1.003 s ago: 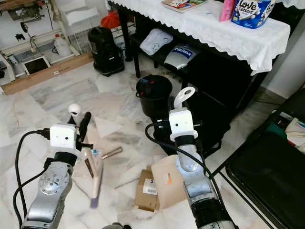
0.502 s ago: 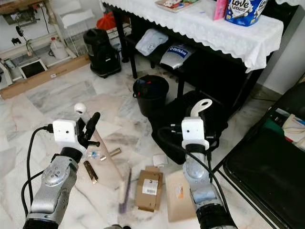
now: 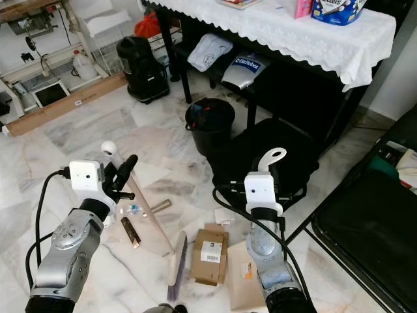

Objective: Sweep floor

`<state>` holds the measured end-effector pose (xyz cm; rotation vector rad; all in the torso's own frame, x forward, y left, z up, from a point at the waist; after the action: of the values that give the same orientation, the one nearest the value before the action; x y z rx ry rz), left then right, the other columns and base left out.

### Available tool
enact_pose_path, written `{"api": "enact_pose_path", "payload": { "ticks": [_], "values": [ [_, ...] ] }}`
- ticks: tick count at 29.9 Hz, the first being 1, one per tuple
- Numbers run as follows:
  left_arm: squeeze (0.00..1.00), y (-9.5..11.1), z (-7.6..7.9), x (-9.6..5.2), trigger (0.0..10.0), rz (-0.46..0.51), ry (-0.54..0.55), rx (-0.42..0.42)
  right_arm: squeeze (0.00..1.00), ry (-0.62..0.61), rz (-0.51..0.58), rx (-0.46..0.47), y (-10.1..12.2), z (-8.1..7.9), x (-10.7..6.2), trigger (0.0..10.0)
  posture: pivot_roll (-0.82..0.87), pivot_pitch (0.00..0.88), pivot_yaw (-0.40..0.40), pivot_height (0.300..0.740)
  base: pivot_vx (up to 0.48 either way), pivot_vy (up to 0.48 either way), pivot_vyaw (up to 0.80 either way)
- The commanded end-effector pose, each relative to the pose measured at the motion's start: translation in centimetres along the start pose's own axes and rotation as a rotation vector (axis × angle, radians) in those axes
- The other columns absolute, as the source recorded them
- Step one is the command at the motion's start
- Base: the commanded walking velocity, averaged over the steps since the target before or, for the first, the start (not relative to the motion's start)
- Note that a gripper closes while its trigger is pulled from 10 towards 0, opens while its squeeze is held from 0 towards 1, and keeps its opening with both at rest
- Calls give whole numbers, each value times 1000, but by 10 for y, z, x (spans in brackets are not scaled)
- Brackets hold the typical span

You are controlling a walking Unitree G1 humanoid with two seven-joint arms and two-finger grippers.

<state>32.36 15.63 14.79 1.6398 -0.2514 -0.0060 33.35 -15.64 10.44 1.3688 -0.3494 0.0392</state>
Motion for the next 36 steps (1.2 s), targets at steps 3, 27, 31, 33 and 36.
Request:
{"api": "enact_pose_path", "payload": {
  "ticks": [3,27,31,33,36],
  "values": [
    [0,10,-6,-3,10000,31,4,-6,0,-27,42,0,4,2,1,10000,141,189,136,740,0,0,0],
    [0,16,-6,-12,10000,13,-10,-16,0,-67,100,-45,9,14,3,10000,159,224,158,740,0,0,0],
    [0,17,-6,-16,10000,11,-10,-17,0,-60,107,-52,9,14,4,10000,162,223,163,740,0,0,0],
    [0,16,-7,-19,10000,6,-10,-16,0,-58,110,-54,9,14,4,10000,164,222,163,740,0,0,0],
    [0,15,-9,-23,10000,-2,-7,-14,0,-59,111,-56,9,15,5,10000,165,221,165,740,0,0,0]
  ]
}}
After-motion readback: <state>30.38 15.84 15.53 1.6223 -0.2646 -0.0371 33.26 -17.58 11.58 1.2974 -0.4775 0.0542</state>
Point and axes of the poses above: a point about 5 cm out from each wrist's last joint towards the gripper, its own x axis pointing out of the wrist towards the gripper, its own y axis along the axis of the wrist's last joint, z = x × y, the point moved 3 cm from there along x, pointing out of the wrist towards the gripper, and after that the axes turned 9 degrees about x, right-handed, at the moved point
